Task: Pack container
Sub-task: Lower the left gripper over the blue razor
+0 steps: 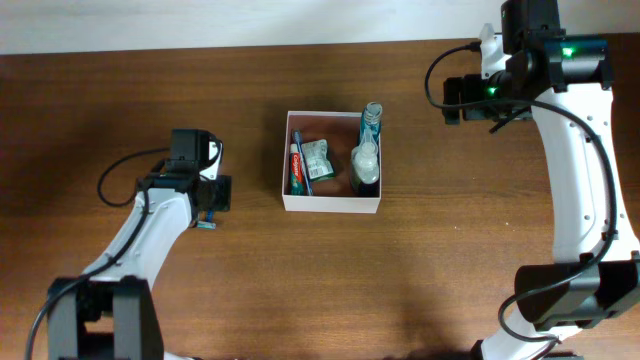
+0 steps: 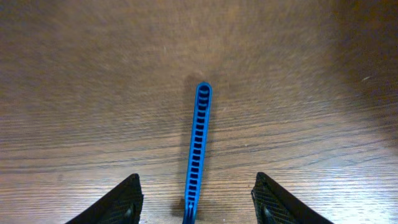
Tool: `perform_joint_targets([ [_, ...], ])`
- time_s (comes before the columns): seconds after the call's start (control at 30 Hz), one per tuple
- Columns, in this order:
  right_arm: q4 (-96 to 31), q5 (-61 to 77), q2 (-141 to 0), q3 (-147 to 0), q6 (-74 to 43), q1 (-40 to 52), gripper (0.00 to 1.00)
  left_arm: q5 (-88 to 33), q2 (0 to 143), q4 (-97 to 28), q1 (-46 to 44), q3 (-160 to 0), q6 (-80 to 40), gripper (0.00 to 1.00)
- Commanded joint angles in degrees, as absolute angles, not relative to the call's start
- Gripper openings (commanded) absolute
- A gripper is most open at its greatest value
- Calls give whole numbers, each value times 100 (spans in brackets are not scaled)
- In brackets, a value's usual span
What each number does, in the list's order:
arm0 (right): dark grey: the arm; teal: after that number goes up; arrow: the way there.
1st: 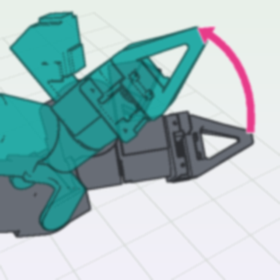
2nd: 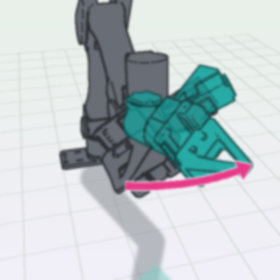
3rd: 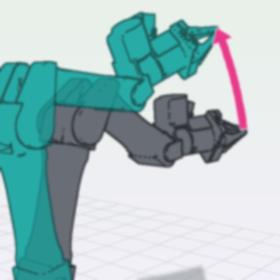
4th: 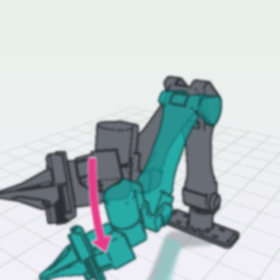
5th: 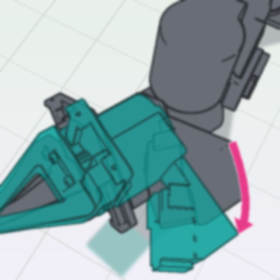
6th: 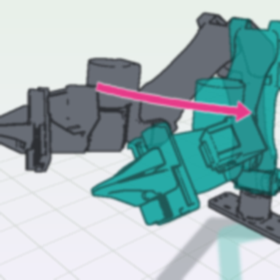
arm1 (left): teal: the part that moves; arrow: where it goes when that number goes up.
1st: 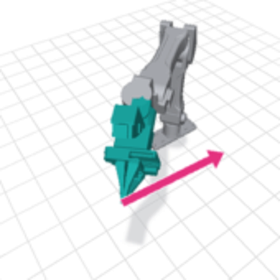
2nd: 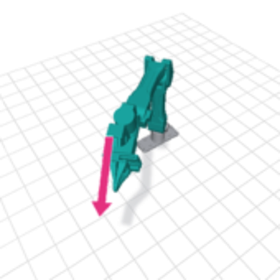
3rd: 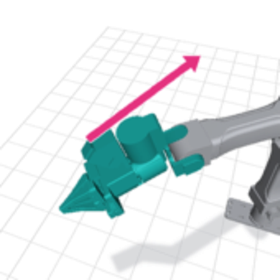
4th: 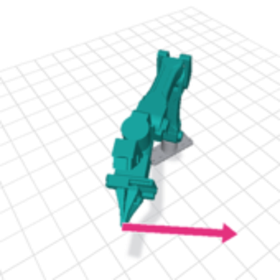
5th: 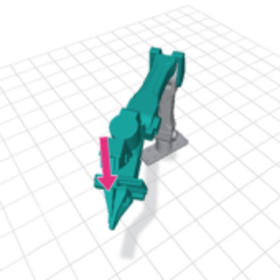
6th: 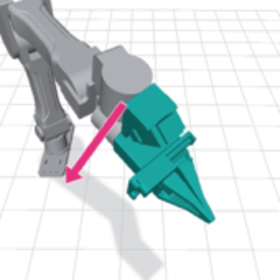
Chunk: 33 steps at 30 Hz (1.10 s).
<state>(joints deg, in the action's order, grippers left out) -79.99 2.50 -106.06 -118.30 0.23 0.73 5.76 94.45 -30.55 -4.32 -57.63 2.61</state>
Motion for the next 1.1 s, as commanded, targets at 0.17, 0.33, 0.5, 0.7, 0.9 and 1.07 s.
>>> perform_joint_targets([
  [0.17,-7999,281,-10547,-11915,12,62,98,281,9988,-2969,-388,-5714,381,61],
  [0.33,-7999,281,-10547,-11915,12,62,98,270,10055,-2908,-355,-5714,399,52],
  [0.5,-7999,281,-10547,-11915,12,62,98,268,10134,-2888,-318,-5714,397,50],
  [0.7,-7999,281,-10547,-11915,12,62,98,266,10422,-2751,-320,-5714,399,51],
  [0.9,-7999,281,-10547,-11915,12,62,98,272,10554,-2700,-320,-5714,399,52],
  [1.07,-7999,281,-10547,-11915,12,62,98,276,10554,-2757,-320,-5714,399,43],
])
